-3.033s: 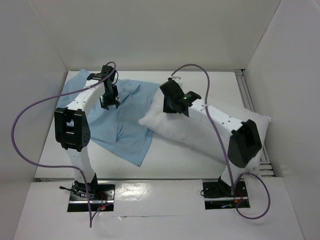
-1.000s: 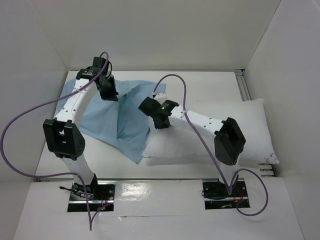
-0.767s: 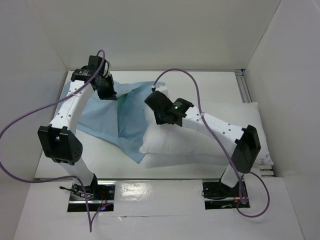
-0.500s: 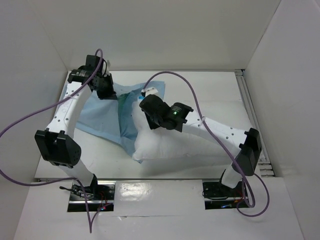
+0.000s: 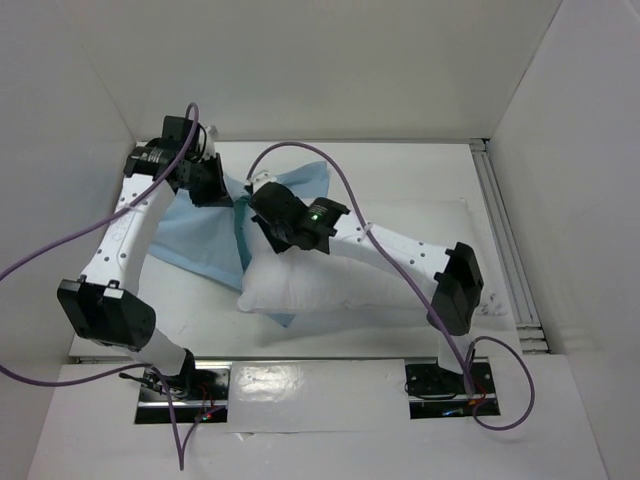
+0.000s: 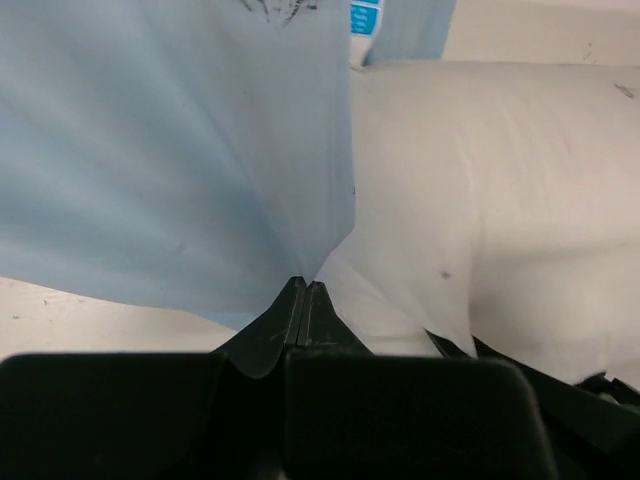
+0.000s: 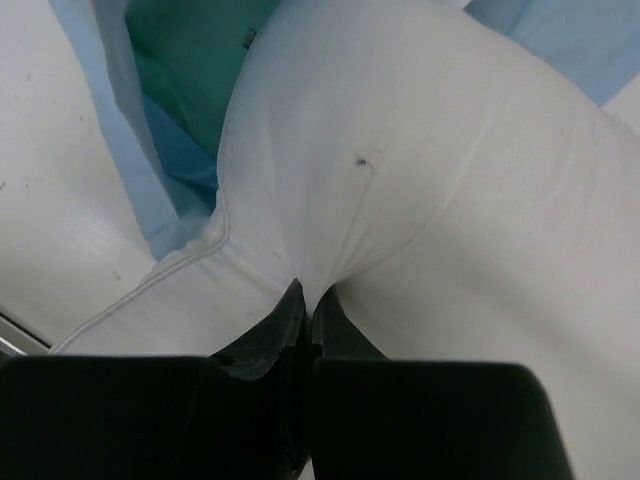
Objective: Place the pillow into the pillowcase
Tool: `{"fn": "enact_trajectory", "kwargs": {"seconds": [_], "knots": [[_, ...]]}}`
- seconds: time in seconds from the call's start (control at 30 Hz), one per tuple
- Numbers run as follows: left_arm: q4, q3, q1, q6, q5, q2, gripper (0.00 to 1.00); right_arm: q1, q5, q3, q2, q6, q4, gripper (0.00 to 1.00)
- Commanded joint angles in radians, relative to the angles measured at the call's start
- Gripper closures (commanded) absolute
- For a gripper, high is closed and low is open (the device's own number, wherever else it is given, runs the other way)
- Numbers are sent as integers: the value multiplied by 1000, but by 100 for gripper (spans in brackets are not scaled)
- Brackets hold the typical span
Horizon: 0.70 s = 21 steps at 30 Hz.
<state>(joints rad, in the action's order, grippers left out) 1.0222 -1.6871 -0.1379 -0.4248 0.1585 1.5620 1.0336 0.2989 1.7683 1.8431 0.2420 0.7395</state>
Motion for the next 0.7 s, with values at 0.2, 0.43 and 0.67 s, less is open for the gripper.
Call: {"fn": "enact_trajectory", "kwargs": {"seconds": [0.2, 0.43, 0.67], "knots": [[47, -20, 4, 32, 49, -80, 100, -47, 26, 195, 105, -124, -187, 100], [56, 53, 4, 32, 48, -126, 100, -185, -86, 266, 156, -115, -194, 100], [56, 148, -5, 32, 76, -183, 100, -246, -156, 320, 248, -58, -244, 100]]}}
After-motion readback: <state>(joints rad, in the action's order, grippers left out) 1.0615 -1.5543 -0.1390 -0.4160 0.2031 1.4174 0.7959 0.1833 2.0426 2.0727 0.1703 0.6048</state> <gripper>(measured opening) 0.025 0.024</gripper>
